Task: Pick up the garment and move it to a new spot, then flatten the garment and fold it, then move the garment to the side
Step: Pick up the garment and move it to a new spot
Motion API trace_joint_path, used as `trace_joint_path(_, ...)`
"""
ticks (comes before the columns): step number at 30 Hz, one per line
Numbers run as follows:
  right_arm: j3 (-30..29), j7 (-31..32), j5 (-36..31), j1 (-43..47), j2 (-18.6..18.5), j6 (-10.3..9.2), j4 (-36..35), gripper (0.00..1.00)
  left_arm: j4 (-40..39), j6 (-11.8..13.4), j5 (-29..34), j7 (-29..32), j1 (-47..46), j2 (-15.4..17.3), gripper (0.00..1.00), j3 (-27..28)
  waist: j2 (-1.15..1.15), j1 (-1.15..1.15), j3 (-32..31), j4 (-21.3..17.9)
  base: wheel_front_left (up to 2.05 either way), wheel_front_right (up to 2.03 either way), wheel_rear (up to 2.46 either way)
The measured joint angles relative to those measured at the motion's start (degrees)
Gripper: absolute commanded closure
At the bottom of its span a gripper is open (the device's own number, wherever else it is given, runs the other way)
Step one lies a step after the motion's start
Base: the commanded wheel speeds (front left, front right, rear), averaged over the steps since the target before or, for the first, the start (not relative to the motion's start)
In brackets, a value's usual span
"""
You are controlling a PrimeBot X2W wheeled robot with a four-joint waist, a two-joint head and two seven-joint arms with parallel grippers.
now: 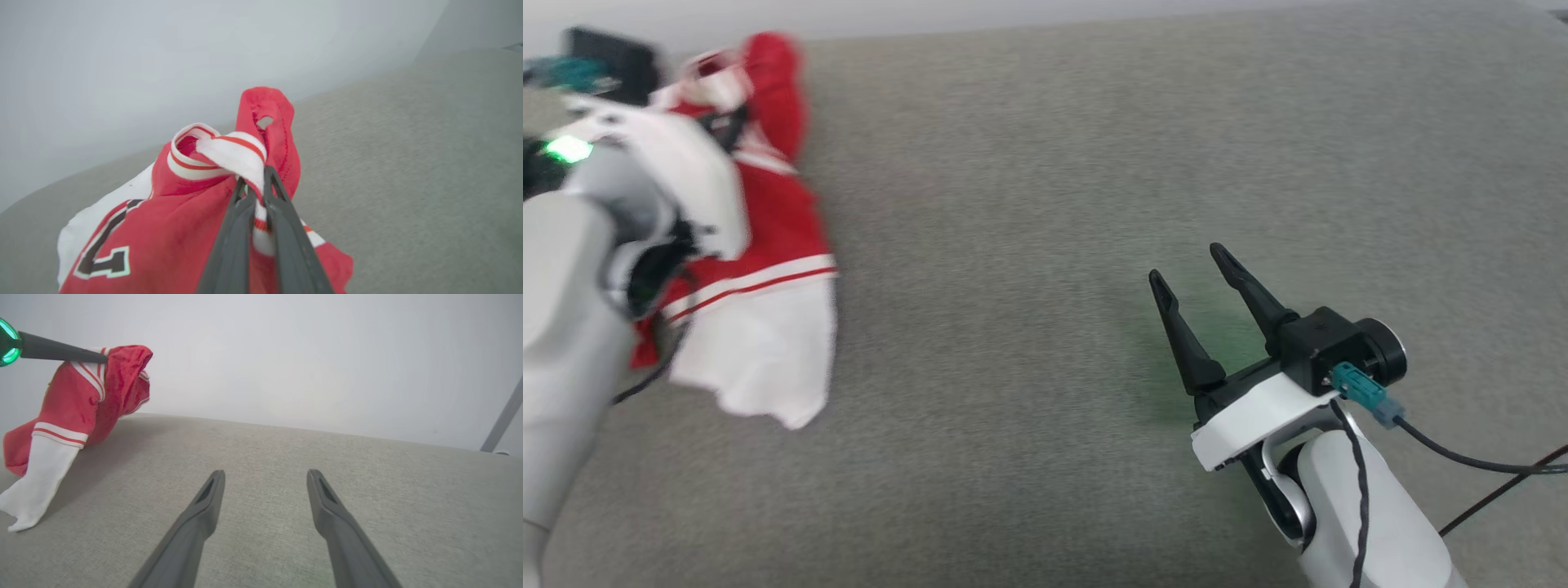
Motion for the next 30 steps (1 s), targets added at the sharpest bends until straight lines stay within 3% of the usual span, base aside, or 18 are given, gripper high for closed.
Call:
trace_joint_path(6,-1.12,0.00,2.07,0.65,0.01,0.00,-1.41,0.00,-11.90,0.05,-0.58,0.07,-4.39,-2.19,1.00,-10.84,0.00,0.00,0.29,-4.74,0.00,0.00,0.00)
trace_joint_path(16,-4.94,-0.01,5.66,1.33,-0.07,0.00,-4.56,0.00,-28.18,-0.01,-7.71,-3.34,-13.12,-8.90,1.00,-33.12,0.00,0.00,3.06,-13.55,0.00,0.00,0.00)
trace_joint_path(18,-5.37,0.00,6.31,1.81,-0.02,0.00,-5.47,0.00,-29.95,-0.01,-8.82,-2.70,-13.32,-8.70,1.00,-34.26,0.00,0.00,3.69,-15.11,0.00,0.00,0.00)
trace_joint_path(23,-7.98,-0.01,6.41,4.60,-0.05,-0.01,-7.83,0.00,-36.04,-0.01,-7.58,7.89,-7.55,-5.53,1.00,-34.82,0.00,0.00,5.39,-19.19,0.00,0.00,0.00)
trace_joint_path(30,-9.67,-0.01,7.08,6.24,-0.03,0.00,-8.99,0.00,-36.44,-0.01,-5.01,16.83,-2.56,-1.74,1.00,-34.64,0.00,0.00,7.38,-21.81,0.00,0.00,0.00)
